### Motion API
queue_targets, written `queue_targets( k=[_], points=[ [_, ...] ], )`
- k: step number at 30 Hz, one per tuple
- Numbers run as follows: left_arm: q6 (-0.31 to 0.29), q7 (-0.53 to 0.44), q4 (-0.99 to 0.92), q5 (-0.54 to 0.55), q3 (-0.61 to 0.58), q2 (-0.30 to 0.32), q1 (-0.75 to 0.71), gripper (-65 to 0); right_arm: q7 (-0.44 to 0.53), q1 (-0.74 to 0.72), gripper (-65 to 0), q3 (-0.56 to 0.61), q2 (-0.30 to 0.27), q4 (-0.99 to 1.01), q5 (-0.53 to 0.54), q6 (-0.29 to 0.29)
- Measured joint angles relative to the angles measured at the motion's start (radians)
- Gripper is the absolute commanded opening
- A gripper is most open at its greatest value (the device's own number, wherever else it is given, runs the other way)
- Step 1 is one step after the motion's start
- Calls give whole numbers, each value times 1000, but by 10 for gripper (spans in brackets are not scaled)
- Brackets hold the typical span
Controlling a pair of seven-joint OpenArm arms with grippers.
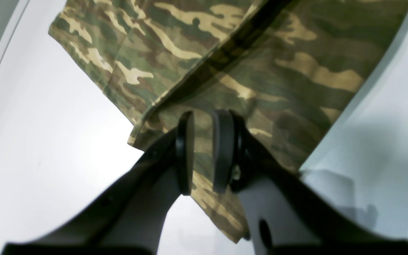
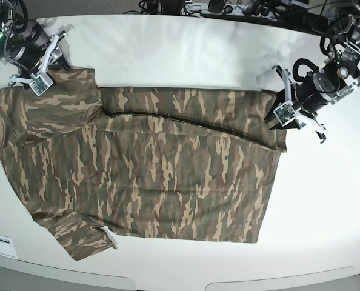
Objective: Fold the T-shirt properly
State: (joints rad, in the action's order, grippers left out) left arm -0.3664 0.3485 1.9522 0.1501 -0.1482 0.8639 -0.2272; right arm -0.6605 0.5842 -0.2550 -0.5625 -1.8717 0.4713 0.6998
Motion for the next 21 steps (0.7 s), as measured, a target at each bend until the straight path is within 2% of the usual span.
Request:
queue_targets(
  k=[2, 3, 6, 10, 16, 19, 21],
  points=[
    [0, 0, 0, 0, 0, 0, 0, -543, 3, -6, -346, 0, 0, 14, 0, 0],
    [0, 0, 0, 0, 0, 0, 0, -543, 3, -6, -392, 0, 0, 16, 0, 0],
    [0, -2, 0, 0, 0, 0, 0, -543, 6, -2, -642, 0, 0, 21, 8, 0],
    [0, -8, 0, 0, 0, 0, 0, -543, 2, -3, -650, 0, 0, 16, 7, 0],
    [0, -8, 0, 0, 0, 0, 0, -543, -28, 1, -650, 0, 0, -122, -21, -77],
    [0, -8, 0, 0, 0, 0, 0, -543, 40, -16, -650, 0, 0, -159, -37, -79],
    [0, -8, 0, 0, 0, 0, 0, -543, 77, -47, -650, 0, 0, -160, -96, -79]
  ],
)
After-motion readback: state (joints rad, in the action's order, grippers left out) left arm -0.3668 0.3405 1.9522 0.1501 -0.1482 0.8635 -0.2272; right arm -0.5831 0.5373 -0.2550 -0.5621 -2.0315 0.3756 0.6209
